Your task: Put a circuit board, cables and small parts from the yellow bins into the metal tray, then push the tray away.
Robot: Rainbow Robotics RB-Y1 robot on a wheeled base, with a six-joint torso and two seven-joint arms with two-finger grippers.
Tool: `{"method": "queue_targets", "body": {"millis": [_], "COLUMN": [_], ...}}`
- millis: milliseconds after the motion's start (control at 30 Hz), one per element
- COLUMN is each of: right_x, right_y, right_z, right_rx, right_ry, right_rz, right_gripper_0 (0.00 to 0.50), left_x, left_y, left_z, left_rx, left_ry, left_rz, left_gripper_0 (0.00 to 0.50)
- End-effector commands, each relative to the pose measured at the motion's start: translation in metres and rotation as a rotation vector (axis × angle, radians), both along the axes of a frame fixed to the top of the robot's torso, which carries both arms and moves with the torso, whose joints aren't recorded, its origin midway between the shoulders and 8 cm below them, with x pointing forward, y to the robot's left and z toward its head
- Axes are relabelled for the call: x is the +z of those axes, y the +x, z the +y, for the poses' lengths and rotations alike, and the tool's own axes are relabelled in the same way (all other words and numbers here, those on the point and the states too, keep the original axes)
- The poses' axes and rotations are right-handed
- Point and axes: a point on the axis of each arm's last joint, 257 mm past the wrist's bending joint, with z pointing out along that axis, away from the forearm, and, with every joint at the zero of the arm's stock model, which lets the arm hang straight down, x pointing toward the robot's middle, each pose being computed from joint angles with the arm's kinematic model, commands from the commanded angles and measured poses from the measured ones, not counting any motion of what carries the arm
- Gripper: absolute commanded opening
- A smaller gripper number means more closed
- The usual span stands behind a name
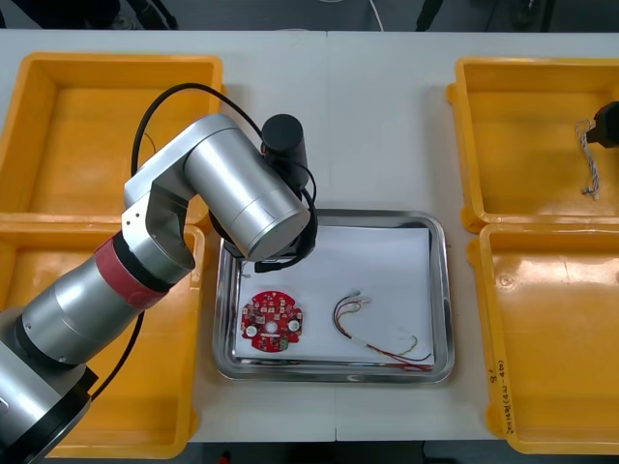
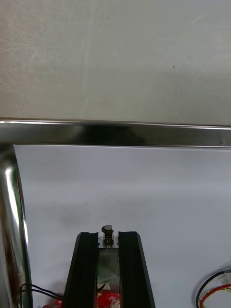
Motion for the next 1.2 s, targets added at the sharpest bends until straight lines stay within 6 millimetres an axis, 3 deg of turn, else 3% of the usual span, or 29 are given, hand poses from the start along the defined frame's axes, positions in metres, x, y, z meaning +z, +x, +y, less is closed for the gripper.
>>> {"method": "queue_targets", "body": {"millis": [33,533,633,667,700,733,800,867,1100,1200], "right_x": [0.033,0.021,0.020,0.019,0.017,0.018,0.012,0.009,0.001,-0.002], "right_y": [0.024,0.029,0.029,0.029,0.028,0.029,0.028,0.027,0.028,0.027], "right_z": [0.017,0.017,0.017,0.016,0.016,0.016,0.016,0.016,0.017,0.013], "right_rx": [0.044,0.034,0.036,0.036,0.032,0.031,0.025,0.025,0.014,0.014], "right_ry": [-0.004,-0.008,-0.010,-0.009,-0.003,-0.002,0.011,0.017,0.045,0.034], "right_rz": [-0.087,-0.128,-0.128,-0.127,-0.128,-0.132,-0.137,-0.137,-0.157,-0.159], "right_gripper_0": [0.500,0.500,0.500,0.500,0.500,0.500,0.500,0.500,0.500,0.500], "left_x": [-0.010,-0.024,-0.024,-0.024,-0.024,-0.024,-0.024,-0.024,-0.023,-0.013], "left_y": [0.004,0.005,0.006,0.005,0.006,0.006,0.006,0.007,0.008,0.010], "left_z": [0.007,0.007,0.007,0.006,0.008,0.008,0.007,0.008,0.009,0.010], "left_rx": [-0.016,-0.025,-0.026,-0.028,-0.026,-0.025,-0.024,-0.022,-0.017,-0.016], "left_ry": [0.027,0.042,0.042,0.042,0.045,0.043,0.041,0.040,0.037,0.042], "left_rz": [-0.011,-0.011,-0.014,-0.013,-0.014,-0.014,-0.015,-0.019,-0.021,-0.038], "left_gripper_0": [0.000,0.009,0.159,0.269,0.335,0.358,0.467,0.500,0.500,0.500]}}
